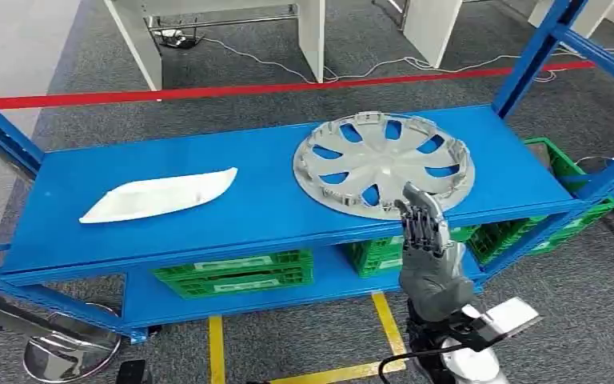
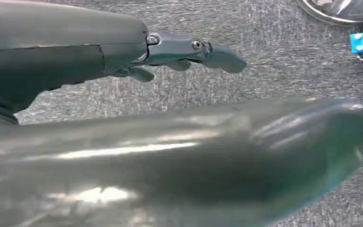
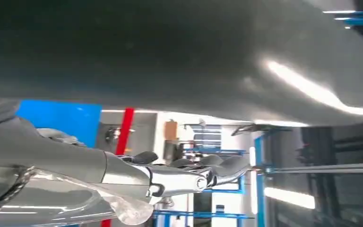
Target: Take the parts from the cabinet and place them on the table.
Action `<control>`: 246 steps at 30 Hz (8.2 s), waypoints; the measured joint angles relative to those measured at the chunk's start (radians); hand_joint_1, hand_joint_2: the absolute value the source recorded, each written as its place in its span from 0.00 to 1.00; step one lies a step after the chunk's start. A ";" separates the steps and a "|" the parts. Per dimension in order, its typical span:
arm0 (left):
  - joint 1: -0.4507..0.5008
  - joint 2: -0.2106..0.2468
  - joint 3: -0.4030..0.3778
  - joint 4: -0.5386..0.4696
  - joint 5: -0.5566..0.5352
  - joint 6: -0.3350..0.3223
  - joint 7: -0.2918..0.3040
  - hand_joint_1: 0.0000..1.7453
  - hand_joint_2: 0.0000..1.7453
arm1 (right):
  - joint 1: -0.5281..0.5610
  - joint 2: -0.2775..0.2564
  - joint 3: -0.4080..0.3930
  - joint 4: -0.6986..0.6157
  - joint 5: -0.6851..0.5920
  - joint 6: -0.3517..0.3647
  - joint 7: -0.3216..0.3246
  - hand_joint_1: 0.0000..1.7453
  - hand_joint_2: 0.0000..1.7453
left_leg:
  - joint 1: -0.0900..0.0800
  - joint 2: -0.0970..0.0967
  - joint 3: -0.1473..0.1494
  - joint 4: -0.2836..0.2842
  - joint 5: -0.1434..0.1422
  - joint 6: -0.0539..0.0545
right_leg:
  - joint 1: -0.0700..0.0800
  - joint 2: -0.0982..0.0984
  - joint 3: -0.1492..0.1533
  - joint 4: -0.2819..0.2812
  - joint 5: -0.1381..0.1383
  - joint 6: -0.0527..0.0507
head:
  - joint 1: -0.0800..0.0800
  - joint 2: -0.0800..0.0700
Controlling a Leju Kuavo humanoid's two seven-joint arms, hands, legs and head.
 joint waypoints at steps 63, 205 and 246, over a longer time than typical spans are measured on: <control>-0.041 0.002 -0.127 0.000 -0.084 -0.061 0.152 0.00 0.00 | -0.691 -0.010 0.279 0.913 0.848 -0.202 0.518 0.00 1.00 | -0.007 -0.002 0.042 -0.095 0.021 0.008 | 0.013 0.003 -0.046 0.006 0.036 0.006 | -0.002 0.000; 0.007 -0.009 0.334 -0.026 -0.499 -0.031 0.249 0.00 0.00 | -0.932 -0.017 0.356 1.315 1.060 0.011 0.708 1.00 1.00 | -0.014 0.008 0.042 -0.129 0.042 0.024 | 0.013 -0.002 -0.042 0.002 0.035 0.018 | 0.008 0.000; 0.012 0.024 0.352 -0.021 -0.514 -0.009 0.223 0.00 0.00 | -0.951 -0.034 0.358 1.333 0.947 0.126 0.423 1.00 1.00 | 0.002 0.006 0.014 -0.023 0.016 0.000 | 0.007 -0.004 -0.023 -0.013 0.042 0.000 | 0.004 0.000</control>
